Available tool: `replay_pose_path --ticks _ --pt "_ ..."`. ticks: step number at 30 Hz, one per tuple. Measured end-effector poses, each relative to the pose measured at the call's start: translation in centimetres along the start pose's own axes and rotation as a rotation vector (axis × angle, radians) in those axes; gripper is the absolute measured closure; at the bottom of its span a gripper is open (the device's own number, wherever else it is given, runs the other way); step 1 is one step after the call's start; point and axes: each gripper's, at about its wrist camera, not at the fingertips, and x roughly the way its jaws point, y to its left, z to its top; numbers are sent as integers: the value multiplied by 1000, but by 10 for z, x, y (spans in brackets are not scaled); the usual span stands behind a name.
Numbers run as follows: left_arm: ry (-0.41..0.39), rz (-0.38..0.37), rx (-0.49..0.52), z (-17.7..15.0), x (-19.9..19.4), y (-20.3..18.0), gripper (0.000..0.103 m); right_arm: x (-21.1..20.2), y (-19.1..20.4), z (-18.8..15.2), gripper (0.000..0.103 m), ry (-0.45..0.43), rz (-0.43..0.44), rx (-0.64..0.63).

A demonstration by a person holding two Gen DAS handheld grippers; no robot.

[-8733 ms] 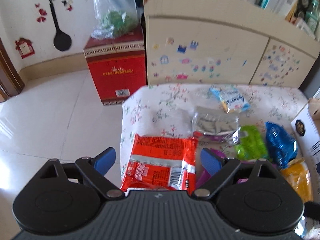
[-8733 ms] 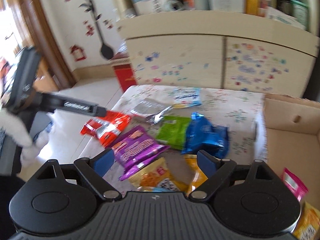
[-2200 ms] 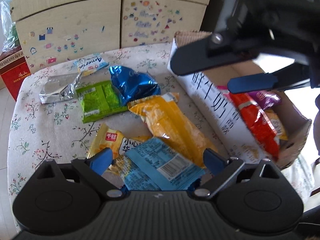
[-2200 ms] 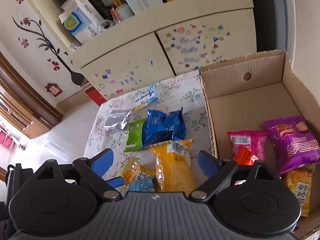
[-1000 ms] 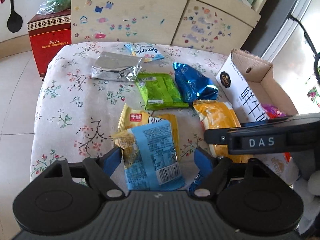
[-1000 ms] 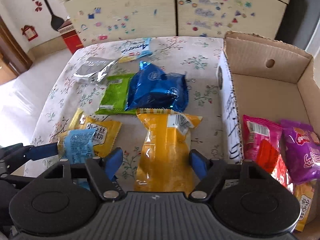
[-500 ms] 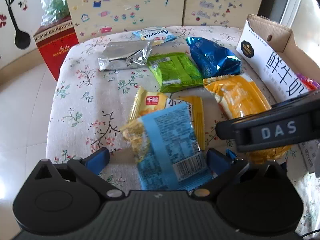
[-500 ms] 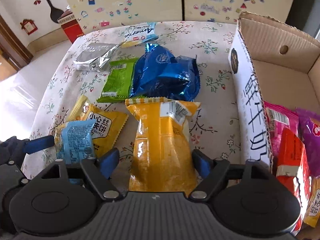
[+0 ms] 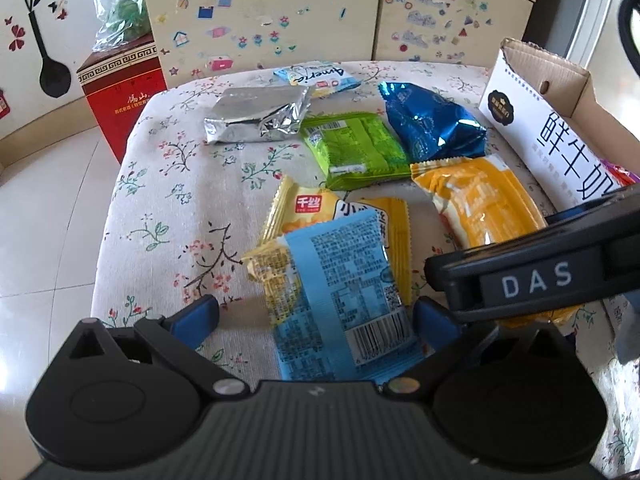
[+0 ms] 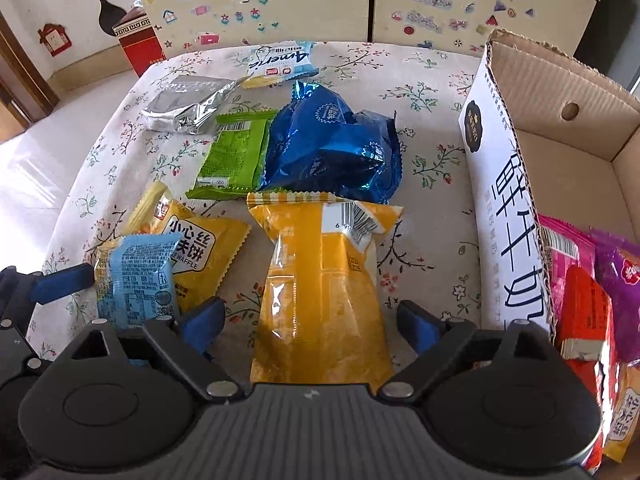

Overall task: Organize snacks
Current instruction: 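Grasp the yellow bread packet with right tool while left tool grasps light-blue packet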

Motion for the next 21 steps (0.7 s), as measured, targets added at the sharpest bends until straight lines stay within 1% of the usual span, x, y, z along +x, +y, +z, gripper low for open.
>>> replay_pose_path --ticks 3,6,9,10,11,12,13,14,19,21 --pt "5 -10 20 3 1 0 1 -1 -2 1 8 1 7 14" --pt "7 -8 9 6 1 2 3 -2 -4 0 11 -5 3 20" --pt "5 9 -1 8 1 4 10 -2 -6 1 20 -12 -7 25" --pt "-1 11 2 8 0 4 15 -3 -8 1 25 -16 -9 26" --pt "-5 2 0 8 -1 4 22 -4 -8 1 31 -22 -10 30" --pt "-8 -8 -4 8 -2 4 26 -4 -9 1 34 -26 -4 32" --pt "-12 -6 0 8 -4 3 34 -5 -9 1 39 -30 5 34" --pt "-16 -13 7 9 -6 2 40 -6 -8 1 42 -33 9 32" --pt "-14 -53 -37 10 -10 10 43 -12 -8 0 44 -52 28 32" --pt "-32 -64 -41 12 -18 11 43 -20 -9 1 45 -72 43 38"
